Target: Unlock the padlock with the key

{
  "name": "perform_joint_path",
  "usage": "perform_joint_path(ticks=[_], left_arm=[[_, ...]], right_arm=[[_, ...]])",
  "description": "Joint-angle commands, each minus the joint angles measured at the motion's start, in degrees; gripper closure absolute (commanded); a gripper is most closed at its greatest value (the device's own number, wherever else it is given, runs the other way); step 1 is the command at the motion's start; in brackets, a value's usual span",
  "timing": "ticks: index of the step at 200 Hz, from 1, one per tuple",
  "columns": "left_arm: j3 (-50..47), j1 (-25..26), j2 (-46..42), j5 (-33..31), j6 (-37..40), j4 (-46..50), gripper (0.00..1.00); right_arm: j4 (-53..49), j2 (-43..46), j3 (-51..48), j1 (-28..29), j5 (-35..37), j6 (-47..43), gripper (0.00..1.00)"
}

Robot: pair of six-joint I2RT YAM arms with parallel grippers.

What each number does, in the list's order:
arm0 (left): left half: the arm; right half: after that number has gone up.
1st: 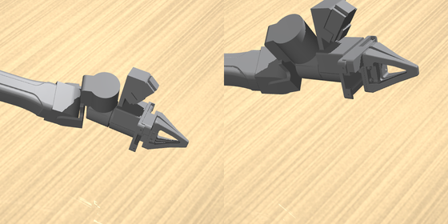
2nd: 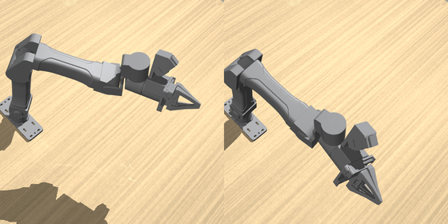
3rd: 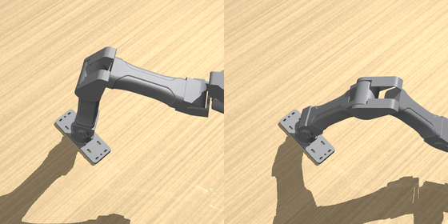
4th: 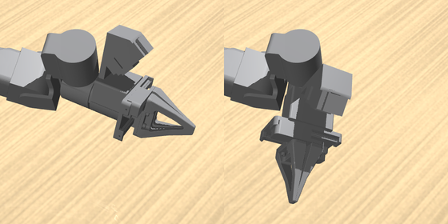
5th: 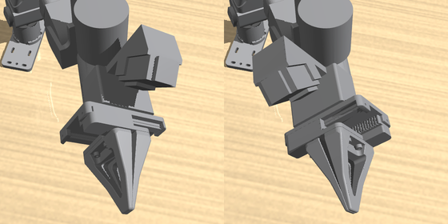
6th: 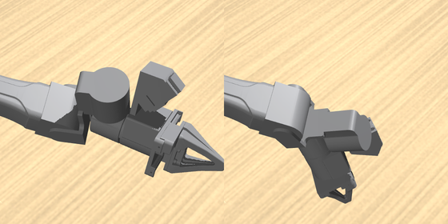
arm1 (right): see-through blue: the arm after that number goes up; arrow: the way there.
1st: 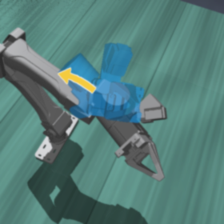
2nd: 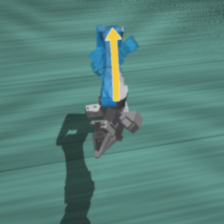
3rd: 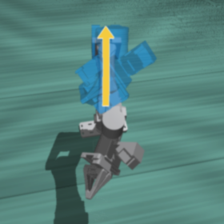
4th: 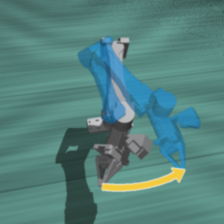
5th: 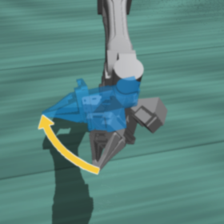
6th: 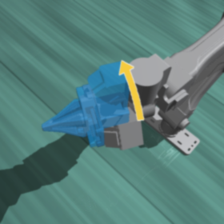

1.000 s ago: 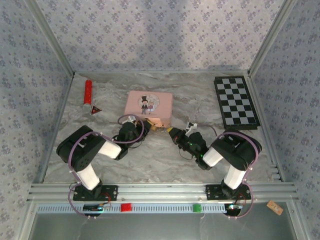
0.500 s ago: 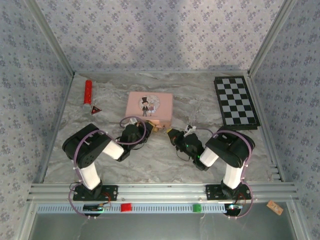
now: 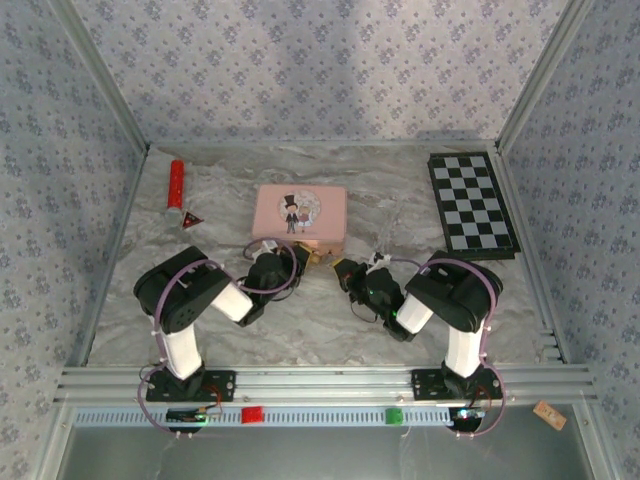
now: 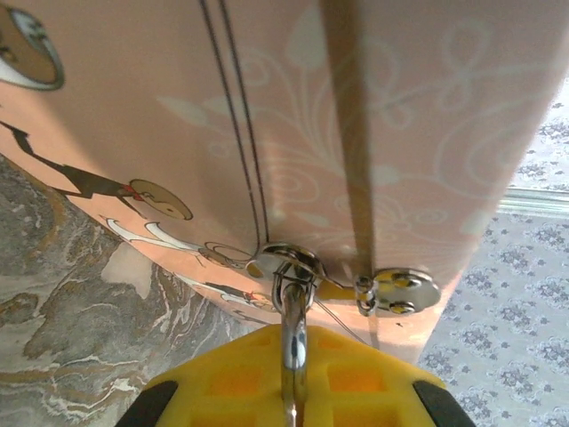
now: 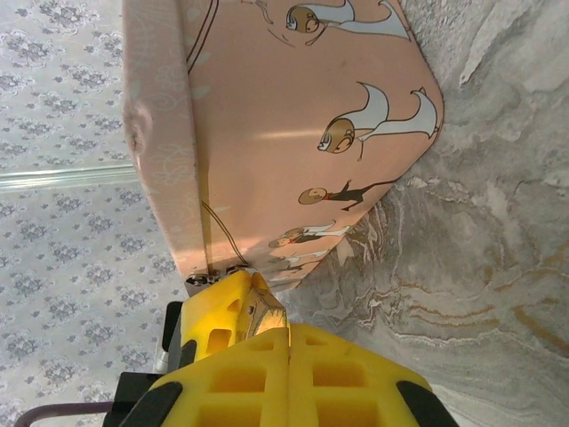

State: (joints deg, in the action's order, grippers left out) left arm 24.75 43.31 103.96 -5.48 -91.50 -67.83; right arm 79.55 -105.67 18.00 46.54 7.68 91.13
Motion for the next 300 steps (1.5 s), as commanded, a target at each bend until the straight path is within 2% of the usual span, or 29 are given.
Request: perform_joint_path(ticks=[1,84,184,300], left_arm=[[1.6,0.9,0.7,-0.9,-1.4,-8.3,0.97],[1.0,1.5,1.1,-2.8,-1.9,-8.7,0.97],[0.9,1.7,1.9,1.1,-3.6,-8.9,0.97],[0.4,1.6,2.0,1.3,-3.2,-9.1,0.96]], right_arm=[[0.3,0.7,-0.6,0.0,2.4,1.2,1.0],[0.3,2.5,-1.1,-0.5,3.0,0.5,1.0],[0.4,1.8,0.4,-1.5,0.4,-0.1,1.0],[0.4,0.8,1.9,-2.1,-1.9,0.6,1.0]])
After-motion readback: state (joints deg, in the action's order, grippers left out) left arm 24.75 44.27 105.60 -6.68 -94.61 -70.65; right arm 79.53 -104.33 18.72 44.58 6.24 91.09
